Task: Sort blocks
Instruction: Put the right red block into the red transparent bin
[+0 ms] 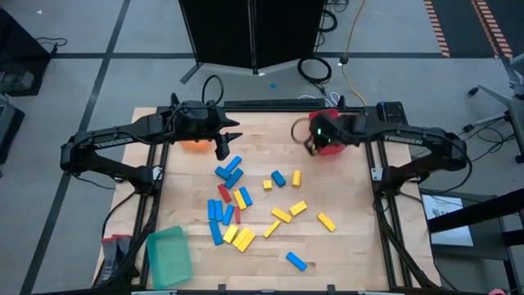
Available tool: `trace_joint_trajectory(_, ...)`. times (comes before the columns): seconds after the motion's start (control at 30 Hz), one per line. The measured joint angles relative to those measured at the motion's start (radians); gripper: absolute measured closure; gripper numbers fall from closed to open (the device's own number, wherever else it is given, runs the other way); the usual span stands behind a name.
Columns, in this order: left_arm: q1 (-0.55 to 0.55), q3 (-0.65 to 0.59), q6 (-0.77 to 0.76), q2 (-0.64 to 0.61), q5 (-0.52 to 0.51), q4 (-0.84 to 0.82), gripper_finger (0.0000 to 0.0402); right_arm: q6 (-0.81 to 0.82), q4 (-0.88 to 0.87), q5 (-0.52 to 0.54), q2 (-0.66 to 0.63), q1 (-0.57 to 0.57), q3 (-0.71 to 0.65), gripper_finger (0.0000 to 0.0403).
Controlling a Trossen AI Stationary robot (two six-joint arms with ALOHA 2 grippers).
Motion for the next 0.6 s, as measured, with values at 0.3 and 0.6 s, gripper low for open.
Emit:
trace_joint_trajectory(0.3,0.000,-0.013,0.001,0.000,0.000,-0.002,0.0228,-0.083,0.033,-0.013,0.001,-0.298,-0.098,0.0319)
trace_joint_trajectory(0.6,0.000,-0.033,0.001,0.000,-0.001,0.000,0.0228,-0.084,0.244,-0.137,0.002,-0.385,-0.223,0.0319)
